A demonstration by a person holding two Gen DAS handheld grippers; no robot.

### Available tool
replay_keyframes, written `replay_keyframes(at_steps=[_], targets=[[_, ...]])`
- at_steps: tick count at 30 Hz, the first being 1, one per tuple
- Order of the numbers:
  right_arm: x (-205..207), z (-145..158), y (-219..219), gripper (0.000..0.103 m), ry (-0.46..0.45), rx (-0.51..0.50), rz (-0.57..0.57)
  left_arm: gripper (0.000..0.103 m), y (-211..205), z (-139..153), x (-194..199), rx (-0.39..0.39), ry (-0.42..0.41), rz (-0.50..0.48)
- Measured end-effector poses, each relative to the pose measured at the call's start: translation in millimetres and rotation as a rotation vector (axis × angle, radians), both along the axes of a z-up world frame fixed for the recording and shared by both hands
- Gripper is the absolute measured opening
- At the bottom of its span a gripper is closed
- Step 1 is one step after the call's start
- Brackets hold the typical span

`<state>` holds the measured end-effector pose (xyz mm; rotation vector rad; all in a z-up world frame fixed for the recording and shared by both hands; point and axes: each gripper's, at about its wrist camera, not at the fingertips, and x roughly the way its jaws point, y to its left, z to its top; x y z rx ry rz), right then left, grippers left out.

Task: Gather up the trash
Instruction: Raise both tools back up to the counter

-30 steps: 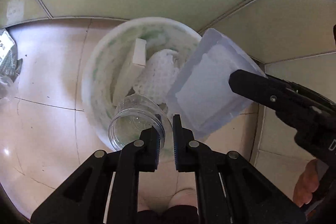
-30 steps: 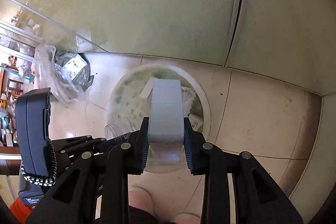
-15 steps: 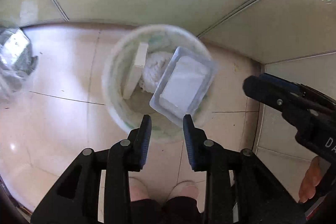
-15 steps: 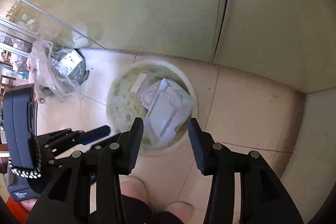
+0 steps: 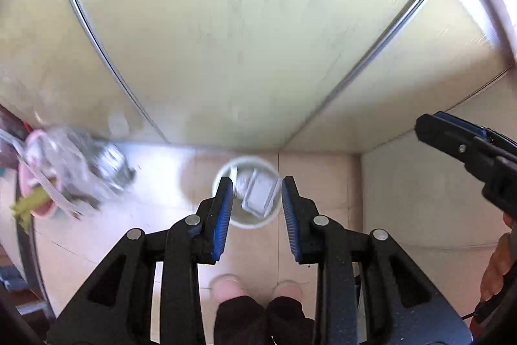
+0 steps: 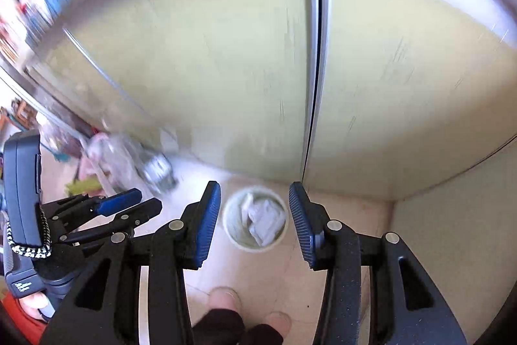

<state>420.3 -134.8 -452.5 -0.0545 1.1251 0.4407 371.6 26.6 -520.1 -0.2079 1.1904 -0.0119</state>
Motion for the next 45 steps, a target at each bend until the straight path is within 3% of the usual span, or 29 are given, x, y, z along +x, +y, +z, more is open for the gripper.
replay_keyframes(at_steps=[7,10,15,19,26,30,34,38,41,45], targets=[[-14.4,151.3,-22.0,0.041,-0.160,0.069,-0.073,0.029,7.7,166.6,-4.3,0.029,-0.164,-0.006],[-23.2,205.0,-31.2,0.041,-0.234,0.097,-0.107,0.030,6.6,222.1,-5.7,0.058,-0.236,-0.022],[-37.5,270.7,-25.3,0.041,-0.344,0.108,-0.144,0.035,10.0,301.4,-8.7,0.062,-0.343,-0.021],[-43.5,305.2,-13.7,0.042,-0.412,0.102,-0.171,0.041,16.1,351.3,-8.2,0.075,-0.423,-0.033],[-37.6,339.5,0.2,0.052,-0.478,0.112,-0.181,0.058,18.4,406.2,-1.9,0.081,-0.520,-0.056],[-25.5,354.4,5.0,0.069,-0.544,0.062,-0.165,0.068,16.4,423.1,9.1,0.089,-0.557,-0.063],[-10.8,366.2,2.1,0.090,-0.629,0.045,-0.161,0.068,13.5,429.8,34.3,0.107,-0.574,-0.059],[20.7,370.7,-4.0,0.095,-0.670,0.033,-0.148,0.068,16.0,435.5,70.6,0.117,-0.583,-0.001],[53.5,373.3,-11.2,0.100,-0.655,0.046,-0.131,0.068,19.8,438.2,100.5,0.094,-0.571,0.034],[98.0,374.5,-21.9,0.103,-0.614,0.078,-0.104,0.068,23.5,440.8,136.2,0.121,-0.557,0.105]])
